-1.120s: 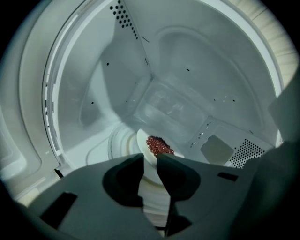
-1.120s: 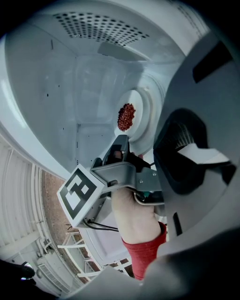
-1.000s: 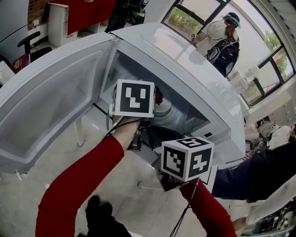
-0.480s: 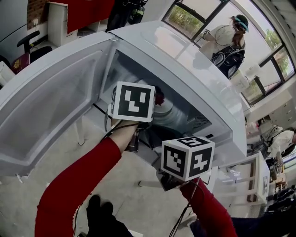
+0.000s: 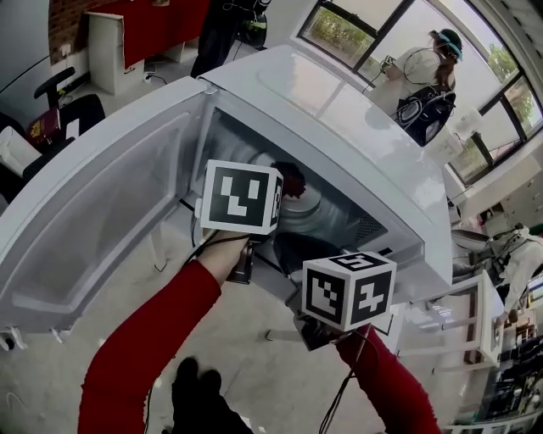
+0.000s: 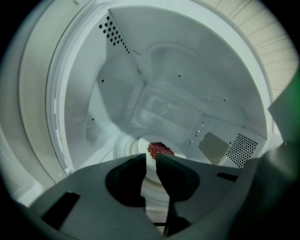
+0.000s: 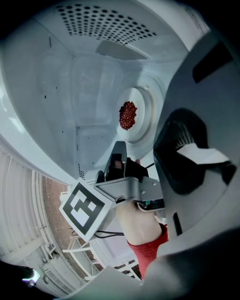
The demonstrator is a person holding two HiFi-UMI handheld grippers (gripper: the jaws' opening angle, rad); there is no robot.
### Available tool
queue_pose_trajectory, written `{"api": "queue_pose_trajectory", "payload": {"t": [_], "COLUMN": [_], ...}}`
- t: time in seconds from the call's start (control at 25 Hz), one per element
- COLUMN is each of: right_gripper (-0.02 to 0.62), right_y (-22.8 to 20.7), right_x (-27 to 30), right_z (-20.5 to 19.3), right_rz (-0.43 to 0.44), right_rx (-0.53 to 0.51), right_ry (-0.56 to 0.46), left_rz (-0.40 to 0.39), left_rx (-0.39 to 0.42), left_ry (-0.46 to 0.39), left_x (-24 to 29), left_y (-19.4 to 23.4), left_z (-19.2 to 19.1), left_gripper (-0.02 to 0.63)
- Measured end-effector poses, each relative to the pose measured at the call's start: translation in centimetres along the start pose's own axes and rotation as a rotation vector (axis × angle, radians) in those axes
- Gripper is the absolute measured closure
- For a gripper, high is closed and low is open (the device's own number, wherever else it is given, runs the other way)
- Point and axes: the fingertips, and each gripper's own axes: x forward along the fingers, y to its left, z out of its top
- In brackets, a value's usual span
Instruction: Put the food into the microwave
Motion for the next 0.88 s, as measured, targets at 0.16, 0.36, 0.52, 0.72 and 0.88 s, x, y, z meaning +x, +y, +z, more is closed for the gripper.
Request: {"api": "queue_pose_trajectory", "payload": {"t": [0.16, 0.36, 0.52, 0.72, 0.88], "right_gripper": [0.581, 0.581, 0.581, 0.582, 0.581], "right_y": [0.9, 1.8, 2.4, 4.2, 5.1], "right_x": [-0.1, -0.4, -1.0, -2.4, -5.0], "right_z": [0.3, 1.3, 1.2, 1.1, 0.9], "right_rz": [0.011, 0.009, 0.018, 0.064, 0.095], "right_rx": [0.028, 0.043, 0.062, 0.111, 0.159], "right_ry": [-0.016, -0.033, -0.048, -0.084, -0.123], "left_rz": [-0.041, -0.147, -0.193, -0.262, -0.318], "left_rx": [-0.03, -0.128, -0.136, -0.131, -0.158], "left_ry": [-0.014, -0.011, -0.004, 0.01, 0.012], "left_x": [-1.2, -2.2, -3.2, -5.4, -8.1], "left_y": [0.1, 0.1, -0.6, -1.9, -3.5], "left_z": [-0.1, 0.0, 0.1, -0.6, -1.4], "left_gripper": [0.584, 0.595, 0.596, 0.595, 0.595]}}
